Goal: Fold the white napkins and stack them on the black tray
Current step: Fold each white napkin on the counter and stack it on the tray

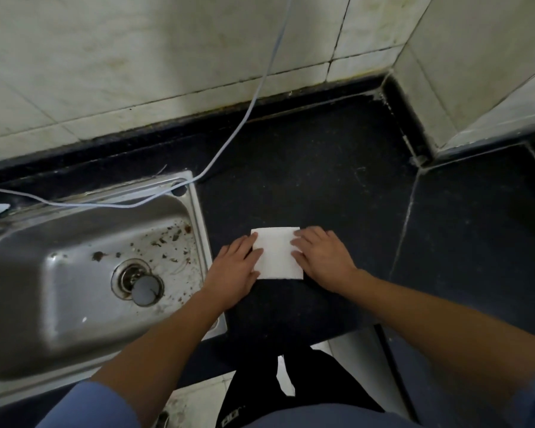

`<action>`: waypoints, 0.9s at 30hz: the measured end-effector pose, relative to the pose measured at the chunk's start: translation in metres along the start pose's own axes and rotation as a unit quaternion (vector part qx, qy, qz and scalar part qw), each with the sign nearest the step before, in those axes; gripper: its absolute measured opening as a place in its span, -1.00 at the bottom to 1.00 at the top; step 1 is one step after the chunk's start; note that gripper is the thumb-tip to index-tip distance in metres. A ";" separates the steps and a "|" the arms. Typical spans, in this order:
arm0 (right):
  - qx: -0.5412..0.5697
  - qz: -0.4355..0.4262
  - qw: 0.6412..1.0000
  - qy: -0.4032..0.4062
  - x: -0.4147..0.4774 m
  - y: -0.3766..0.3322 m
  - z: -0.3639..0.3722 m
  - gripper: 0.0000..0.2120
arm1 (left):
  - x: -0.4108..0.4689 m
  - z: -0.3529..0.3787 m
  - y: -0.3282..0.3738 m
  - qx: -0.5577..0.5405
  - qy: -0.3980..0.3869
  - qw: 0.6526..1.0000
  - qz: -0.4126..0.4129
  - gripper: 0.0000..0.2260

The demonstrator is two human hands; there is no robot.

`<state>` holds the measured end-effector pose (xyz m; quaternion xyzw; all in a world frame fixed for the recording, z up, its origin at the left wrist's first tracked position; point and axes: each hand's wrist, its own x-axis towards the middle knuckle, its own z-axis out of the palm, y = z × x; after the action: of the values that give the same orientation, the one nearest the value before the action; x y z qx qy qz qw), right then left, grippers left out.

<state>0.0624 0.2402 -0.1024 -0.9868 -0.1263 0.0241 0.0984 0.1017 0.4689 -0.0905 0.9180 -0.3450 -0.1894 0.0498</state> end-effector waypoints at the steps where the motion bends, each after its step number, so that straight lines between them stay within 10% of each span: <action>1: 0.022 0.013 1.000 -0.010 0.017 -0.004 -0.007 -0.66 | -0.007 0.000 0.000 -0.012 0.027 1.000 -0.004 -0.57; 6: -0.014 0.093 0.968 -0.231 0.080 -0.017 -0.014 -0.57 | -0.052 0.008 0.000 -0.048 0.085 0.992 -0.073 -0.63; 12: 0.088 0.120 0.938 -0.314 0.095 -0.014 -0.006 -0.70 | -0.102 0.014 -0.001 -0.024 0.096 0.985 -0.144 -0.59; 27: 0.051 0.110 0.991 -0.048 -0.011 -0.036 -0.095 -0.64 | -0.056 -0.064 -0.021 0.006 0.115 0.993 0.021 -0.79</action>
<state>0.0501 0.2534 -0.0018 -0.9860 -0.0203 0.0887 0.1396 0.1005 0.5193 -0.0182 0.9267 -0.3568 -0.0792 0.0879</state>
